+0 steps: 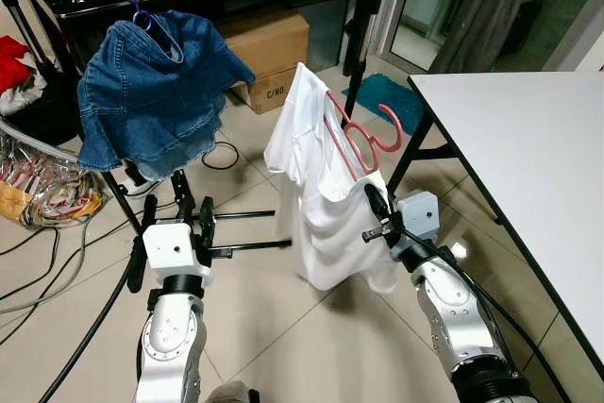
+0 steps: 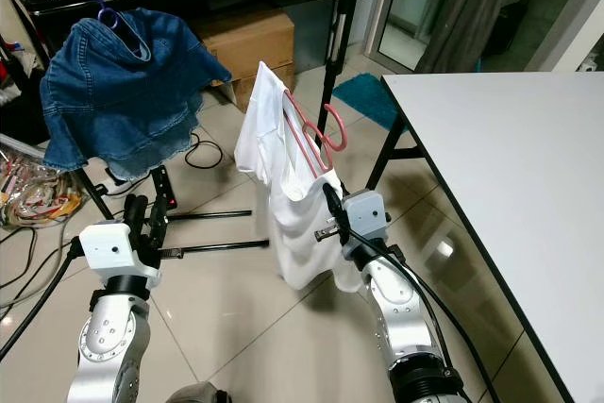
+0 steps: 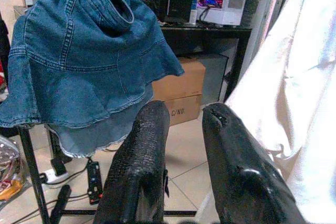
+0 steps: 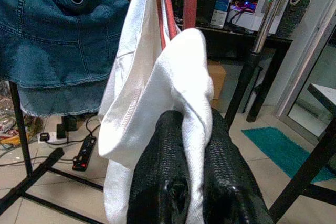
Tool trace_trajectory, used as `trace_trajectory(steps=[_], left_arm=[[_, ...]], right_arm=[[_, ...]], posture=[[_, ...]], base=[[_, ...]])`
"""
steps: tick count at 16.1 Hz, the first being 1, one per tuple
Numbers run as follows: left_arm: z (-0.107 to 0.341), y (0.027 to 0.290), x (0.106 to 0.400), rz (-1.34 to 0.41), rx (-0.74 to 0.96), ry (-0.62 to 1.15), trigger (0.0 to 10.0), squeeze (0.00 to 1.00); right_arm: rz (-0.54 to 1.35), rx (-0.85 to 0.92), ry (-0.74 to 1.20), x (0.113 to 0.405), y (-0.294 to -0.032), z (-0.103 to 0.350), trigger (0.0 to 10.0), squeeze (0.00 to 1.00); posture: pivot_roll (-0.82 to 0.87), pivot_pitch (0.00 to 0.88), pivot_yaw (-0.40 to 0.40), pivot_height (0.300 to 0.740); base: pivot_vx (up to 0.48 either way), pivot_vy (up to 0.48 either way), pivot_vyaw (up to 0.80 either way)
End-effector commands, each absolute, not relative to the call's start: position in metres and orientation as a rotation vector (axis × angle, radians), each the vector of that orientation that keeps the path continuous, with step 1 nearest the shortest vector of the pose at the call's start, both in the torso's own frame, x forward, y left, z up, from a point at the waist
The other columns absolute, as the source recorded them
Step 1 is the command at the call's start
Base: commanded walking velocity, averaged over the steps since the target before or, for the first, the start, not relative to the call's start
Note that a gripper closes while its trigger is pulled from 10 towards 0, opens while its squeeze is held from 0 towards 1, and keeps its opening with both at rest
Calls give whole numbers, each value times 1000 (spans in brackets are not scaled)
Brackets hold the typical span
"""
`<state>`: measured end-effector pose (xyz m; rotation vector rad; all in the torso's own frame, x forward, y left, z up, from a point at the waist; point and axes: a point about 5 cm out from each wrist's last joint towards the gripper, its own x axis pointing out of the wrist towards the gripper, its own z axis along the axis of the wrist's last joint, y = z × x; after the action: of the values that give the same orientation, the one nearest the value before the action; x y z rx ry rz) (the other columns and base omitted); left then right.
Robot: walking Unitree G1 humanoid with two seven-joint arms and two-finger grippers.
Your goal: Hang hanger
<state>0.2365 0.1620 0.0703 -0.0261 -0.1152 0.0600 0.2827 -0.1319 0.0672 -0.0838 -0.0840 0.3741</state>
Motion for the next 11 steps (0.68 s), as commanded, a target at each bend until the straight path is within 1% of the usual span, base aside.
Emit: trace_trajectory(steps=[1,6,11], left_arm=[[75,161,237,57,-19,-139,10000,0],[77,158,240,53,-20,-148,10000,0],[78,159,240,55,-16,-155,10000,0]], right_arm=[[378,-97,-126,285,-131,74,10000,0],[374,-102,-131,287,-133,76,10000,0],[376,-102,-132,288,-132,76,10000,0]], posture=[[83,0,-33,740],[78,0,-34,740],[80,0,-32,740]], base=[[0,0,0],[0,0,0],[293,0,0]])
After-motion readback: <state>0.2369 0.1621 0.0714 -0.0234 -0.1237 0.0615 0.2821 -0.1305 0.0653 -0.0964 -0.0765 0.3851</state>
